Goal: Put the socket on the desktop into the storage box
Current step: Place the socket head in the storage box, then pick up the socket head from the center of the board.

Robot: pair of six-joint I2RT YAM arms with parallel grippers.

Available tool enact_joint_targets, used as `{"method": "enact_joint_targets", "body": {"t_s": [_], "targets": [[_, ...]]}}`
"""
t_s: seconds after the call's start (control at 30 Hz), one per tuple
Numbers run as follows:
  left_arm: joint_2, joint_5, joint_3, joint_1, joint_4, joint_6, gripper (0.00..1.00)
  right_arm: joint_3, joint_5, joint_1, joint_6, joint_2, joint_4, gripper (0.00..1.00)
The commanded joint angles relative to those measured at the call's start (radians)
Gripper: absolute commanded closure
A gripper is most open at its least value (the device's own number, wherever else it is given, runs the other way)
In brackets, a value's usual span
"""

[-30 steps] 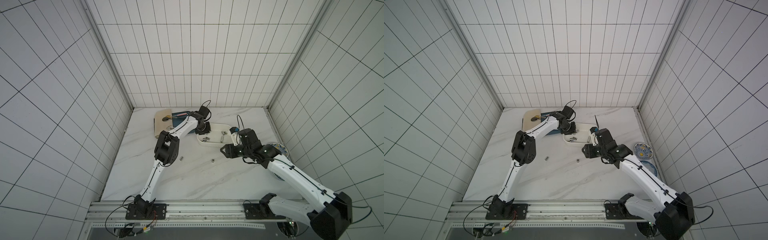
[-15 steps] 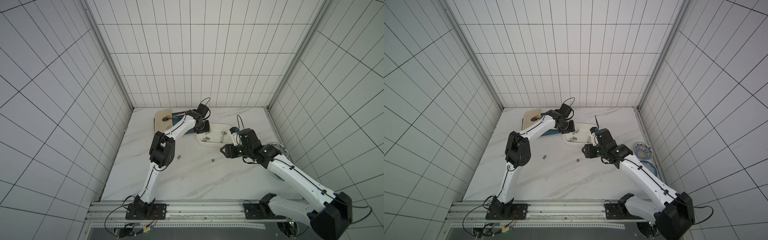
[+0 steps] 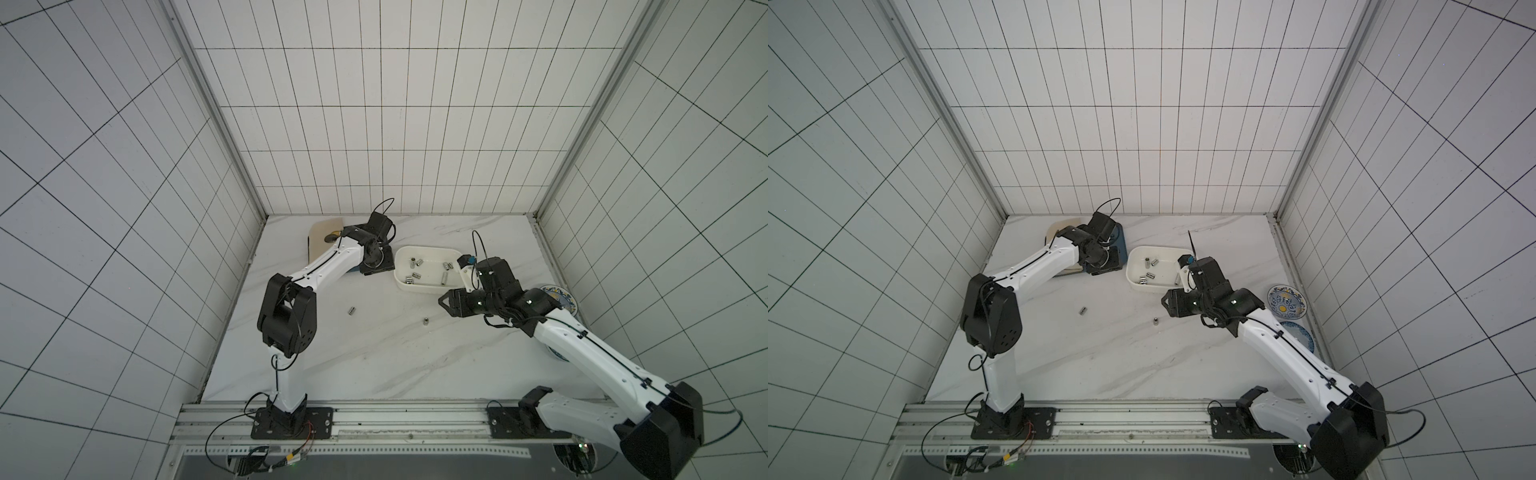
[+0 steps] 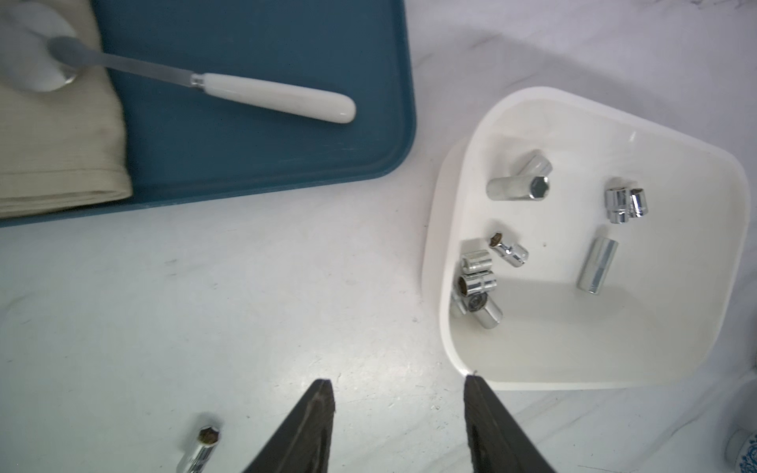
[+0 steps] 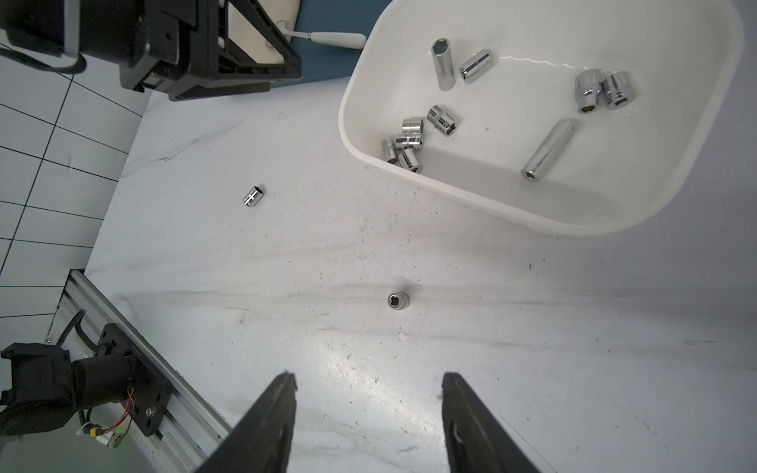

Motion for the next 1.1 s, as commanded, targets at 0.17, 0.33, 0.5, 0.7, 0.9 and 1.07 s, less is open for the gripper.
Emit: {"method": "enact_joint_targets", "body": {"t_s": [0.17, 0.33, 0.5, 0.7, 0.9, 1.07], "targets": [[-0.134, -0.066, -0.151, 0.073, 0.031, 0.014, 0.46, 0.055, -0.005, 0.065, -0.004, 0.046, 0.024, 0.4], [-0.174, -0.065, -0.241, 0.128, 0.047, 0.014, 0.46, 0.074, -0.004, 0.094, -0.005, 0.073, 0.031, 0.4], [-0.184, -0.064, -0.315, 0.16, 0.079, 0.008, 0.46, 0.077, -0.002, 0.1, -0.005, 0.081, 0.036, 0.4], [-0.15, -0.053, -0.375, 0.201, 0.132, -0.018, 0.46, 0.076, 0.006, 0.101, -0.009, 0.075, 0.032, 0.4], [-0.101, -0.083, -0.397, 0.204, 0.152, -0.02, 0.46, 0.075, 0.014, 0.1, -0.018, 0.072, 0.025, 0.4], [-0.075, -0.127, -0.411, 0.228, 0.171, -0.026, 0.46, 0.074, 0.01, 0.1, -0.021, 0.075, 0.025, 0.4]]}}
